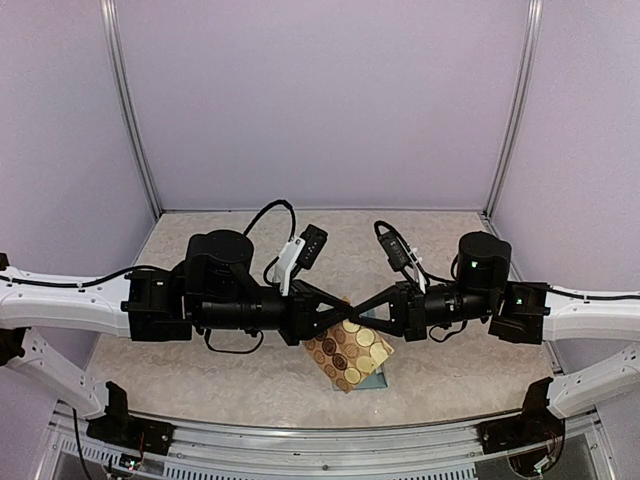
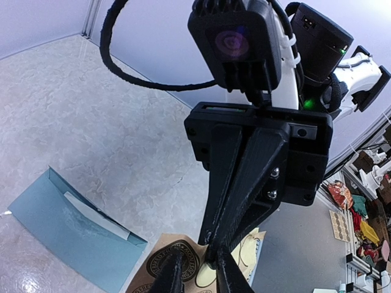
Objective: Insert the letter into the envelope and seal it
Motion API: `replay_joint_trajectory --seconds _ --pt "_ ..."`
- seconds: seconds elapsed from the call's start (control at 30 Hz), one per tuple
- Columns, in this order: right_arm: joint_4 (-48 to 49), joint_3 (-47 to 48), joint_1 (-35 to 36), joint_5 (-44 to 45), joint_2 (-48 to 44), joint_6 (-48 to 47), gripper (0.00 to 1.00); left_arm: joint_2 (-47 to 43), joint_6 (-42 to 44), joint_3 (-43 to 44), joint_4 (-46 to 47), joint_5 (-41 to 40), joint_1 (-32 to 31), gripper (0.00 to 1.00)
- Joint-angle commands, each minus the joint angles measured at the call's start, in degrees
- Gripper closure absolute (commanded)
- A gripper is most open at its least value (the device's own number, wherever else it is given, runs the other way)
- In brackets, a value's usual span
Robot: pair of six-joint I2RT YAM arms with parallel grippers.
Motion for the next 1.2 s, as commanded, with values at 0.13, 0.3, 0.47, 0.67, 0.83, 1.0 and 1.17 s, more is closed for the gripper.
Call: replay_joint_trajectory --seconds 0.13,0.3,0.47,0.67,0.83,1.0,1.17 --pt "3.12 -0.18 -0.07 -2.47 -1.77 0.02 1.00 -0.95 -0.31 -0.83 -0.17 -2.23 0.62 0.81" --pt "3.21 -0.18 -0.06 -2.56 -1.76 0.02 1.00 -1.74 -0.48 -1.65 -0.05 -3.13 0.86 0.80" --pt "3.47 -0.09 -0.06 -2.86 -1.38 0.06 1.00 -2.33 -0.75 -2.22 0.44 -2.70 1.01 0.81" --pt "3.48 0.00 -0.07 -2.91 -1.21 0.11 1.00 -1.63 -0.49 -1.77 0.71 -1.60 1.02 0.81" --pt "3.39 -0.08 -0.11 -2.76 -1.14 0.07 1.00 -1.80 -0.27 -1.75 1.04 -1.18 0.97 0.82" --pt "2.95 -0.08 -0.06 -2.47 -0.74 -0.13 1.00 -1.65 0.34 -2.03 2.72 1.79 0.87 0.90" --pt "2.95 -0.17 -0.10 -2.30 -0.62 -0.07 1.00 -1.29 0.81 -1.95 3.22 3.52 0.57 0.96"
